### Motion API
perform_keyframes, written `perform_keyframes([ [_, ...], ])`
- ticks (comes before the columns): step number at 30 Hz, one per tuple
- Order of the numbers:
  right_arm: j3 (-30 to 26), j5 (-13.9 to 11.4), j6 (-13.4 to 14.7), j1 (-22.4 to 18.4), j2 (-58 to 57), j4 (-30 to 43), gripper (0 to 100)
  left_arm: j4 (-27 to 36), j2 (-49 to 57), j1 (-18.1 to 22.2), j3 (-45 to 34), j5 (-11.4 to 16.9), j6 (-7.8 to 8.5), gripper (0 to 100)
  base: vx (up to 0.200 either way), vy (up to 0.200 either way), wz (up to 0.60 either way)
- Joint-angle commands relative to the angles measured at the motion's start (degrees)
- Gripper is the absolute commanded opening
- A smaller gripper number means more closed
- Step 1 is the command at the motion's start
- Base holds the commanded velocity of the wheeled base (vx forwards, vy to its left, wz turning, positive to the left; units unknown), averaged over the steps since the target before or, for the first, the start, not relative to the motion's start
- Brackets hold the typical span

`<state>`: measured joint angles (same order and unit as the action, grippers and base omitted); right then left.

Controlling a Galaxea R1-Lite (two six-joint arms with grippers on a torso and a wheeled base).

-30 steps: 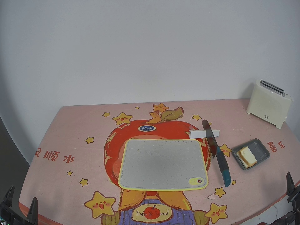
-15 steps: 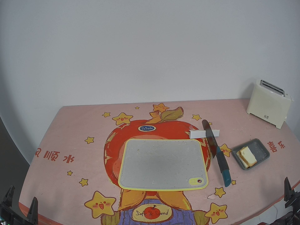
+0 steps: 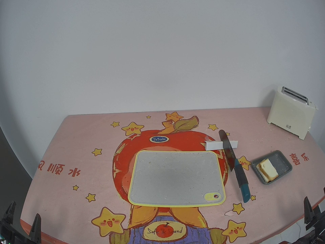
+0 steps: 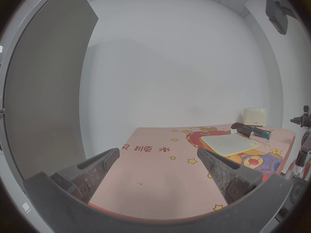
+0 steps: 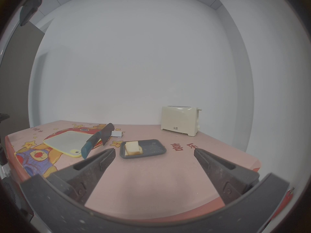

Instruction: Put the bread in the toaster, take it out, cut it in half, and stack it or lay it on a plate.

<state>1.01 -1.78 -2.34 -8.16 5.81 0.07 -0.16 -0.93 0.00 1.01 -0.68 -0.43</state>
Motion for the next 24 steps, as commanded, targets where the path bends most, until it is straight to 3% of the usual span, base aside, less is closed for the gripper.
perform_keyframes([
  [1, -0.7, -0.9, 0.0, 0.2, 0.1, 0.3, 100, 0.0, 0.6, 0.0, -1.0, 0.0, -0.01, 100, 0.000, 0.000, 0.00],
  [9, -0.7, -0.9, 0.9, 0.3, 2.4, 0.5, 100, 0.0, 0.6, 0.0, -1.0, 0.0, -0.01, 100, 0.000, 0.000, 0.00],
  [12, -0.8, -0.9, 0.8, 7.6, -0.2, 0.3, 100, 0.0, 0.6, 0.0, -1.0, 0.0, -0.01, 100, 0.000, 0.000, 0.00],
  [14, -0.8, -0.9, 1.0, 9.6, -3.5, 0.2, 100, 0.0, 0.6, 0.0, -1.0, 0.0, -0.01, 100, 0.000, 0.000, 0.00],
  [17, -0.8, -0.8, 1.2, 7.8, -4.8, 0.0, 100, 0.0, 0.6, 0.0, -1.0, 0.0, -0.01, 100, 0.000, 0.000, 0.00],
  [24, -0.8, 0.9, 2.3, 7.9, -5.1, -0.1, 100, 0.0, 0.6, 0.0, -1.0, 0.0, -0.01, 100, 0.000, 0.000, 0.00],
])
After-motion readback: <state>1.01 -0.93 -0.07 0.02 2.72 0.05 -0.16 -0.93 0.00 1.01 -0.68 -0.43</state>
